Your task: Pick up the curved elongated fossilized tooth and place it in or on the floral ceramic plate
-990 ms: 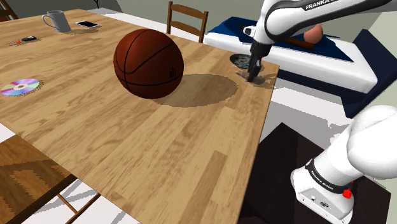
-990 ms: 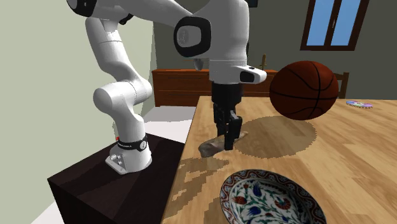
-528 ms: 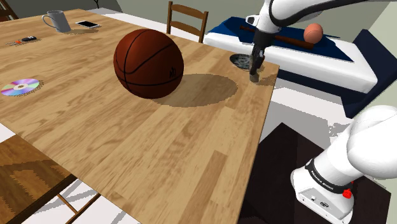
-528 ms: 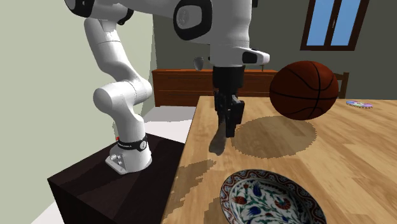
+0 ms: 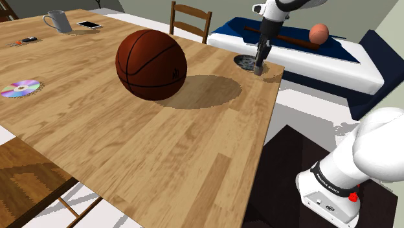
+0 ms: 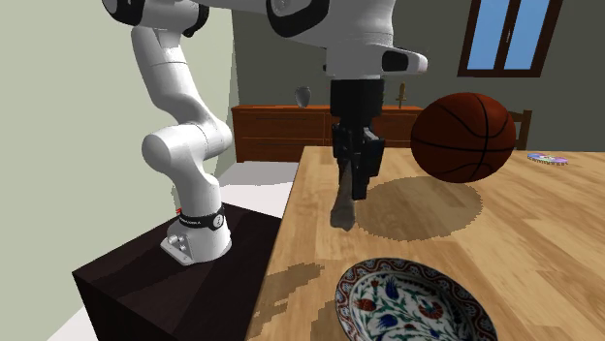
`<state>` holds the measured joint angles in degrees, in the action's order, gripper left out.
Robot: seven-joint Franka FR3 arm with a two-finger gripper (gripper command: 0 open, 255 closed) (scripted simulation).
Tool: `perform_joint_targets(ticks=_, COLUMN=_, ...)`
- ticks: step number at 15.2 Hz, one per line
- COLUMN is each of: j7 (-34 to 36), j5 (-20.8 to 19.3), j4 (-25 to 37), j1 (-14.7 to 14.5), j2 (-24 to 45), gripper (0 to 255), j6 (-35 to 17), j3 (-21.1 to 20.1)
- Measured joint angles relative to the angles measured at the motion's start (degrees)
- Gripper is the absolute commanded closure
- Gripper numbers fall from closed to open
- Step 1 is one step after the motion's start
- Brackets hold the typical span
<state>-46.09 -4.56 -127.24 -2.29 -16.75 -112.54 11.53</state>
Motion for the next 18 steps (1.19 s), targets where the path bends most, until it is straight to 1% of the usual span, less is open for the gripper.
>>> perform_joint_targets(ticks=3, j7=-3.46, j5=0.82, j4=5.35, j1=0.79, j2=5.47, gripper=255, j6=-0.15, j3=2.19)
perform_joint_targets(ticks=6, j7=-7.35, j5=2.29, j4=12.58, j1=1.79, j2=11.59, gripper=255, j6=0.99, j3=4.33)
perform_joint_targets(ticks=8, j7=-8.89, j5=3.21, j4=15.69, j1=2.26, j2=14.64, gripper=255, j6=1.14, j3=5.05)
perform_joint_targets(ticks=10, j7=-11.49, j5=4.68, j4=20.43, j1=3.3, j2=19.13, gripper=255, j6=1.57, j3=6.2)
perform_joint_targets(ticks=12, j7=-13.51, j5=6.07, j4=25.98, j1=4.26, j2=23.03, gripper=255, j6=3.43, j3=6.87)
perform_joint_targets(ticks=13, j7=-14.01, j5=6.43, j4=26.84, j1=4.52, j2=24.03, gripper=255, j6=3.33, j3=7.0)
perform_joint_targets(ticks=15, j7=-14.44, j5=6.75, j4=26.56, j1=4.74, j2=24.9, gripper=255, j6=2.24, j3=7.09)
perform_joint_targets(ticks=18, j7=-14.78, j5=6.99, j4=25.06, j1=4.88, j2=25.49, gripper=255, j6=0.19, j3=7.12)
